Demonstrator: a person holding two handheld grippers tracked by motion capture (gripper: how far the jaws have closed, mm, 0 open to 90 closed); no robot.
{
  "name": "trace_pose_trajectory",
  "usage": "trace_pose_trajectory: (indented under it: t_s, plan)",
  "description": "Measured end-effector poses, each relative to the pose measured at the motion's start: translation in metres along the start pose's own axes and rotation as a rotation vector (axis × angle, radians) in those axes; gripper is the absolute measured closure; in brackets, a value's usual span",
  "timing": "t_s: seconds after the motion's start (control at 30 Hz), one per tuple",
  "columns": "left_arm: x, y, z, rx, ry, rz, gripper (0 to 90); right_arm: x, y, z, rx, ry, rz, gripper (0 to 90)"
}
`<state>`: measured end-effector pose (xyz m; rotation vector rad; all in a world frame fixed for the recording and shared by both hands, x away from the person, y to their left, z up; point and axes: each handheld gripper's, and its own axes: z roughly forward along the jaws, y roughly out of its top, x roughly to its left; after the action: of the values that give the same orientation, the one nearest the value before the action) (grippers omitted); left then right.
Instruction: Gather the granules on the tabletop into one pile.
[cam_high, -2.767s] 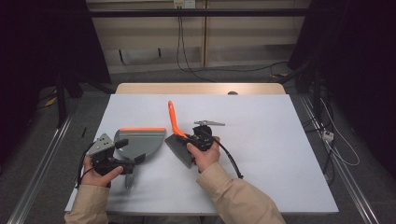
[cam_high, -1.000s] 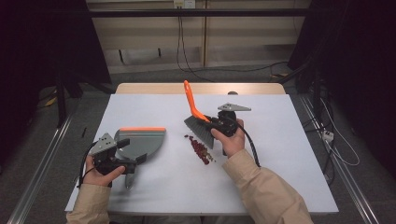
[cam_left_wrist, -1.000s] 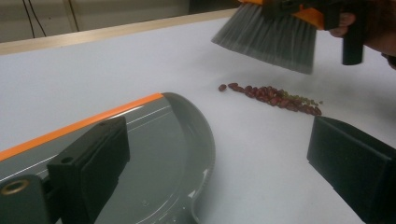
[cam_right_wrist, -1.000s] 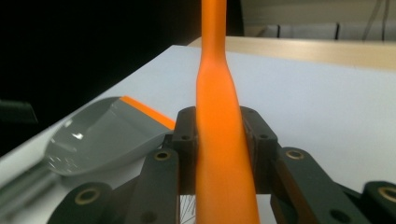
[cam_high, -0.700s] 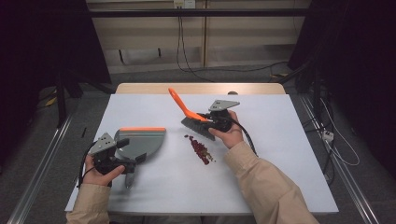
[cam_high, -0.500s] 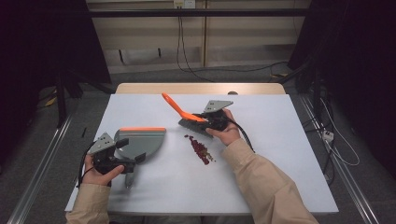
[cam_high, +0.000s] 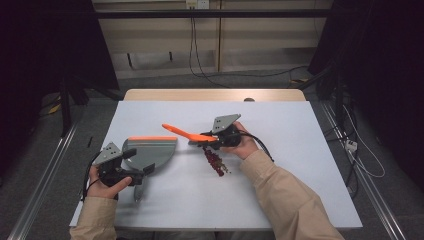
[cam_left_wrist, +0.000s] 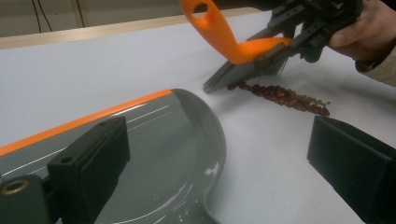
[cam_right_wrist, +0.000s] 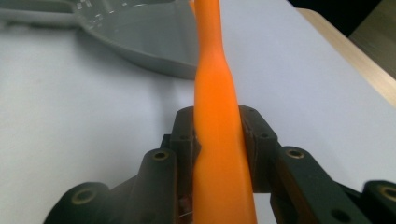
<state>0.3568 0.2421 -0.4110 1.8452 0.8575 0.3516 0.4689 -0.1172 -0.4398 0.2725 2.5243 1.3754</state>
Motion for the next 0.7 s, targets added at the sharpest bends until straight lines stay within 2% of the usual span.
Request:
trace_pose_trajectory:
  t_s: [0.33,0.7]
  plan:
    - [-0.001,0.001,0.0,-0.004,0.001,0.004,5.7,0.019,-0.005,-0.013,0.029,0.039,0.001,68.9]
    - [-0.002,0.001,0.0,-0.004,0.0,0.009,5.7,0.027,-0.003,-0.021,0.054,0.049,0.05,68.9]
